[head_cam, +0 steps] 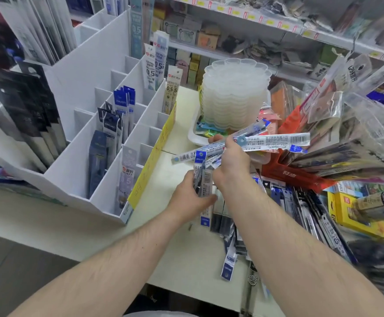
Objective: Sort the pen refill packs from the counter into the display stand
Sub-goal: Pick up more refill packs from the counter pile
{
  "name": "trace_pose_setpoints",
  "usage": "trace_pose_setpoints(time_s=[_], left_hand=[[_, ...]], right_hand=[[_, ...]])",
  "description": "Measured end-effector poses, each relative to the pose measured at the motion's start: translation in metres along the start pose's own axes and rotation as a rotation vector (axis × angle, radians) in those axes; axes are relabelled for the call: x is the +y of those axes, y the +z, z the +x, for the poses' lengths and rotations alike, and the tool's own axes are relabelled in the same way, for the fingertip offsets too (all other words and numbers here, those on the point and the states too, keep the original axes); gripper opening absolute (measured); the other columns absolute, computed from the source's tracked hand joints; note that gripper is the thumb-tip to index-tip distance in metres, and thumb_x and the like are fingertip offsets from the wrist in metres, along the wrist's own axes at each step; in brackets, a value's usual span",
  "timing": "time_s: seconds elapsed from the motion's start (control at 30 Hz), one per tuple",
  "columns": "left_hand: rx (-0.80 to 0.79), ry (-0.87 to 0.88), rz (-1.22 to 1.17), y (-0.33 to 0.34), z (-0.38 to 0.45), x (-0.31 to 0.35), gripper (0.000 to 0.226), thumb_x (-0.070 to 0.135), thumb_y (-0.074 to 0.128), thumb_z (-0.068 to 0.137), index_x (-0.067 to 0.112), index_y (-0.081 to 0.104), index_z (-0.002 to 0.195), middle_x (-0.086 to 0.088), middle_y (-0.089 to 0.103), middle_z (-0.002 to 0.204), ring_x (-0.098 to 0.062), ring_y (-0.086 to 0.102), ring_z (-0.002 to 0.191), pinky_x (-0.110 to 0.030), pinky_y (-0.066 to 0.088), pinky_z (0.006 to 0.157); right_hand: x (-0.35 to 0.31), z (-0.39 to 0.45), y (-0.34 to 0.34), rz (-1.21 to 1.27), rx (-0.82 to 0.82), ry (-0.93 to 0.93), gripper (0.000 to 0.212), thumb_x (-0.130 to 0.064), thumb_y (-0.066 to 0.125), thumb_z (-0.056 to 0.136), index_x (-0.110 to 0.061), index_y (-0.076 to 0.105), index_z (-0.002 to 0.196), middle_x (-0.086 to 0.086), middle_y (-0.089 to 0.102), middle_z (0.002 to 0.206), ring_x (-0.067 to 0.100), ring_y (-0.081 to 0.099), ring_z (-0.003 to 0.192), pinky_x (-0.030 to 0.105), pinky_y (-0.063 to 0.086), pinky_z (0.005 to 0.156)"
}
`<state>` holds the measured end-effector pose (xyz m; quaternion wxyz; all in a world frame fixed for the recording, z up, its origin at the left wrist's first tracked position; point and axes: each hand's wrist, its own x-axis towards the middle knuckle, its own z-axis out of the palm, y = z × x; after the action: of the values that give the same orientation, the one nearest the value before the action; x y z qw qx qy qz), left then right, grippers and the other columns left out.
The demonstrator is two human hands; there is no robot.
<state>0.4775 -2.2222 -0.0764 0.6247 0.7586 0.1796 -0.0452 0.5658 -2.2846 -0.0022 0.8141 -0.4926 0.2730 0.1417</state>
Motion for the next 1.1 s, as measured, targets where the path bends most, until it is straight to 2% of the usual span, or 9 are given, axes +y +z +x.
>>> trace_pose_setpoints(time_s=[0.13, 0.27, 0.37, 0.5, 0.6, 0.7, 0.77, 0.97, 1.1], left_hand=[[0.132, -0.051, 0.043, -0.006, 0.001, -0.004, 0.014, 0.011, 0.058, 0.084, 0.023, 0.056, 0.088, 0.005, 0.06, 0.078, -0.019, 0.054, 0.07, -0.026, 0.04, 0.058], [0.177, -0.119, -0.063, -0.025, -0.007, -0.013, 0.018, 0.009, 0.051, 0.091, 0.026, 0.056, 0.089, 0.001, 0.063, 0.086, -0.019, 0.064, 0.073, -0.033, 0.05, 0.07], [0.194, -0.087, -0.174, -0.037, -0.011, -0.012, 0.018, 0.01, 0.05, 0.098, 0.026, 0.051, 0.092, 0.001, 0.06, 0.082, -0.016, 0.066, 0.066, -0.04, 0.053, 0.075], [0.278, 0.038, -0.214, -0.051, -0.01, 0.007, 0.017, 0.017, 0.064, 0.094, 0.025, 0.05, 0.091, 0.003, 0.049, 0.071, -0.014, 0.049, 0.063, -0.034, 0.051, 0.065], [0.17, 0.166, -0.313, -0.053, -0.013, 0.028, 0.049, 0.013, 0.084, 0.075, 0.016, 0.049, 0.11, -0.008, 0.042, 0.069, -0.017, 0.04, 0.061, -0.03, 0.047, 0.062], [0.075, 0.298, -0.334, -0.048, -0.01, 0.038, 0.086, 0.016, 0.091, 0.06, 0.012, 0.04, 0.129, -0.002, 0.065, 0.092, -0.002, 0.066, 0.094, -0.019, 0.052, 0.088], [0.107, 0.322, -0.326, -0.044, -0.008, 0.04, 0.089, 0.033, 0.089, 0.049, 0.022, 0.043, 0.124, 0.002, 0.067, 0.114, -0.011, 0.065, 0.112, -0.024, 0.051, 0.097], [0.21, 0.353, -0.294, -0.04, -0.008, 0.04, 0.072, 0.035, 0.085, 0.052, 0.034, 0.05, 0.116, -0.001, 0.069, 0.114, -0.014, 0.068, 0.109, -0.035, 0.053, 0.098], [0.228, 0.301, -0.255, -0.036, -0.006, 0.032, 0.061, 0.037, 0.084, 0.052, 0.031, 0.054, 0.105, 0.003, 0.072, 0.098, -0.012, 0.071, 0.094, -0.029, 0.055, 0.086]], right_hand=[[-0.008, -0.001, 0.002, -0.145, 0.01, -0.152, 0.026, -0.023, 0.055, 0.1, -0.001, 0.067, 0.109, 0.001, 0.071, 0.079, 0.017, 0.064, 0.072, 0.031, 0.05, 0.071], [-0.023, -0.008, 0.004, -0.406, -0.089, -0.282, 0.028, -0.023, 0.052, 0.102, -0.007, 0.07, 0.088, 0.0, 0.074, 0.081, 0.016, 0.064, 0.079, 0.03, 0.046, 0.07], [-0.024, -0.016, -0.004, -0.508, -0.153, -0.328, 0.017, -0.017, 0.053, 0.101, -0.007, 0.065, 0.096, 0.0, 0.071, 0.079, 0.006, 0.066, 0.07, 0.027, 0.045, 0.065], [-0.003, -0.025, -0.013, -0.685, -0.23, -0.391, 0.012, -0.005, 0.056, 0.096, -0.012, 0.061, 0.087, -0.006, 0.068, 0.069, 0.005, 0.064, 0.068, 0.034, 0.052, 0.073], [0.019, -0.026, -0.015, -0.811, -0.325, -0.484, 0.014, 0.001, 0.056, 0.091, -0.012, 0.06, 0.087, 0.001, 0.065, 0.073, 0.01, 0.061, 0.069, 0.034, 0.05, 0.069], [0.038, -0.026, -0.018, -0.925, -0.404, -0.595, 0.024, -0.001, 0.058, 0.09, -0.024, 0.063, 0.095, -0.004, 0.065, 0.076, 0.005, 0.054, 0.066, 0.025, 0.047, 0.065], [0.044, -0.028, -0.02, -0.98, -0.423, -0.657, 0.023, -0.009, 0.06, 0.089, -0.023, 0.06, 0.108, -0.007, 0.067, 0.083, 0.003, 0.057, 0.07, 0.024, 0.051, 0.069], [0.056, -0.031, -0.021, -0.832, -0.4, -0.614, 0.038, -0.033, 0.062, 0.08, -0.028, 0.058, 0.117, -0.002, 0.072, 0.102, 0.021, 0.07, 0.096, 0.049, 0.057, 0.086], [0.067, -0.025, -0.032, -0.83, -0.372, -0.536, 0.036, -0.012, 0.069, 0.086, -0.032, 0.05, 0.109, -0.016, 0.063, 0.097, -0.013, 0.062, 0.087, 0.022, 0.052, 0.08]])
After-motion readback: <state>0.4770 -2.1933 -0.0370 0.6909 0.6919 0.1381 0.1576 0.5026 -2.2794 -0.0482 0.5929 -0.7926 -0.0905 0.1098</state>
